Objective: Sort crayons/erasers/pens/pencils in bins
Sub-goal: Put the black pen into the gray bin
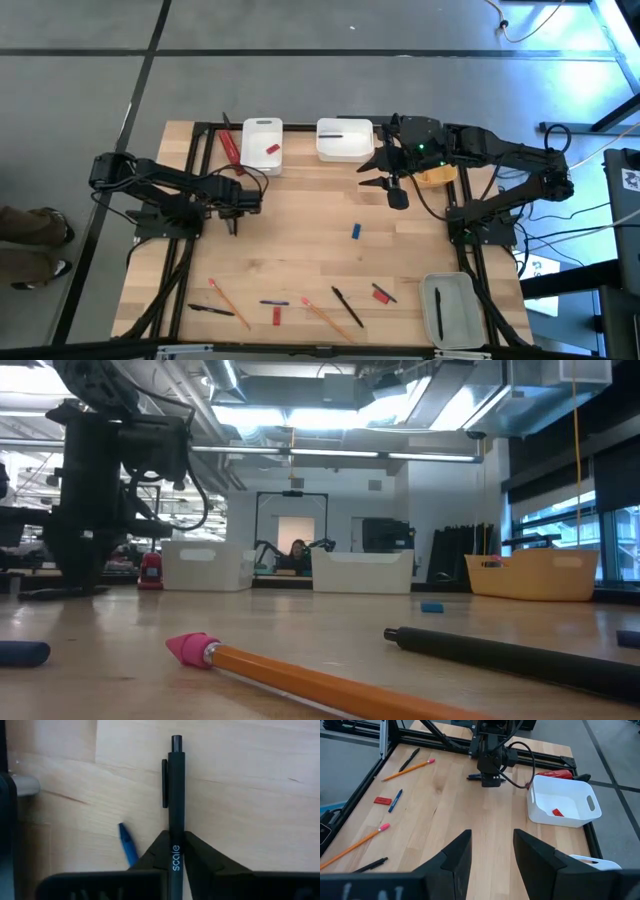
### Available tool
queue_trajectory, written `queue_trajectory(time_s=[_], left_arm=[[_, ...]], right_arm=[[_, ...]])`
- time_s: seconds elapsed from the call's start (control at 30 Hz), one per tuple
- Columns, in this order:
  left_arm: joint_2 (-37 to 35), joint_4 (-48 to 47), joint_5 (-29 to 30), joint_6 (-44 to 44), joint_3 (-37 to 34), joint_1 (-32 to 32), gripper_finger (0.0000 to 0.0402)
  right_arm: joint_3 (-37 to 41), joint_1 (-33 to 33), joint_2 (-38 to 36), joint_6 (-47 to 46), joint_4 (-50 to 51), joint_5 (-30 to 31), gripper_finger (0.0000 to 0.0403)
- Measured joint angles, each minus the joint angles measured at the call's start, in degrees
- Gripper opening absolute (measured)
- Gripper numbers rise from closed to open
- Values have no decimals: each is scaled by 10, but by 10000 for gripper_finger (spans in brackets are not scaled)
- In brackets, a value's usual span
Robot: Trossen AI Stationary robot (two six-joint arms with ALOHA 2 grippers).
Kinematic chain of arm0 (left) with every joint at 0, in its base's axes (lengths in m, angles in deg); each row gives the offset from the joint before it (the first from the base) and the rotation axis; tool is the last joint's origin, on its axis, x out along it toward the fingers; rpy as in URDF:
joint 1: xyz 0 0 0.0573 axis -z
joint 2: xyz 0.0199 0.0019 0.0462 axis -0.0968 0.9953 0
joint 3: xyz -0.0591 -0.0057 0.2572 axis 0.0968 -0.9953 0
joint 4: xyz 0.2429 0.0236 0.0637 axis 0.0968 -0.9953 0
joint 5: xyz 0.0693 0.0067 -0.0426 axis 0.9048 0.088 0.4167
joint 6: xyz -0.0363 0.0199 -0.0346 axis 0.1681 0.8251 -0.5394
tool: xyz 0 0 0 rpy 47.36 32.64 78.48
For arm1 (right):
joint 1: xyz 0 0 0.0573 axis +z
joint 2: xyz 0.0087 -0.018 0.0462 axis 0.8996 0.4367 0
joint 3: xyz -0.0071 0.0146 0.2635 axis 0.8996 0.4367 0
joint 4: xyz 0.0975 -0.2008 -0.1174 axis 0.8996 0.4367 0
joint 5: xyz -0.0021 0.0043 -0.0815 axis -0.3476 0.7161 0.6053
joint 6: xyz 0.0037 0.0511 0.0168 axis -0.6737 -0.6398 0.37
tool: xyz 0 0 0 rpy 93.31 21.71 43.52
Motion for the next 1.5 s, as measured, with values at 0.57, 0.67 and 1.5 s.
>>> queue_trajectory(time_s=[0.57,0.67,1.5], left_arm=[[-1,7,-1,79,0,0,7],[-6,8,-1,86,4,0,7],[-31,313,2,589,107,0,6]], right_arm=[[0,0,0,-6,1,0,147],[0,0,0,-6,1,0,147],[0,0,0,-47,6,0,147]])
